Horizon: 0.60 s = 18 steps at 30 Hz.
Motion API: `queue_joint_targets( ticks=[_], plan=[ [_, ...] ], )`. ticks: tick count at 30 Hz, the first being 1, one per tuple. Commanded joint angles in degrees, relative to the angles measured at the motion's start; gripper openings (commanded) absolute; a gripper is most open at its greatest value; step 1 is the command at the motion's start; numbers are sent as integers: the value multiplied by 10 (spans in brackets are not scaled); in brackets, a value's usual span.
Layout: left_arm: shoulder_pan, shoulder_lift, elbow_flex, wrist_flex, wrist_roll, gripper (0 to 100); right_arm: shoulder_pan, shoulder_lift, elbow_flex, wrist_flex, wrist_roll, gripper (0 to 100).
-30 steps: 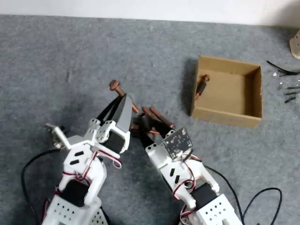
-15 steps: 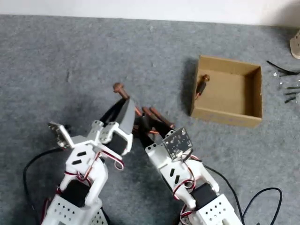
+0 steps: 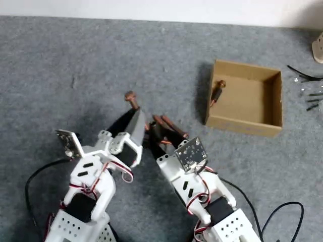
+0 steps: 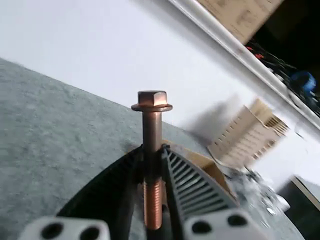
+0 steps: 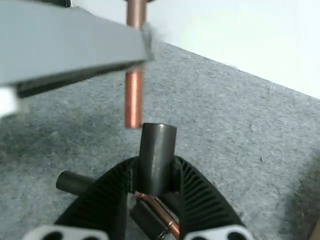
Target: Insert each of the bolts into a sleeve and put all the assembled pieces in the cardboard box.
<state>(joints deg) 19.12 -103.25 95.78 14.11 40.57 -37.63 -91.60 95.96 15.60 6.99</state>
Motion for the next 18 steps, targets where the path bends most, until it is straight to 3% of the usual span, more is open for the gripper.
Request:
queue_joint_targets(
  ticks=[1,10,15,18],
  plan=[
    [-9,-7,2,-4,25,7,-6,-11,61,-19,6,5],
    [-6,-4,15,-42,27,7,-6,-11,62,-19,9,5],
    [24,-4,15,-41,26,7,-7,-9,63,-12,107,5],
    [32,-3,15,-40,25,7,-7,-11,63,-4,116,5]
  ],
)
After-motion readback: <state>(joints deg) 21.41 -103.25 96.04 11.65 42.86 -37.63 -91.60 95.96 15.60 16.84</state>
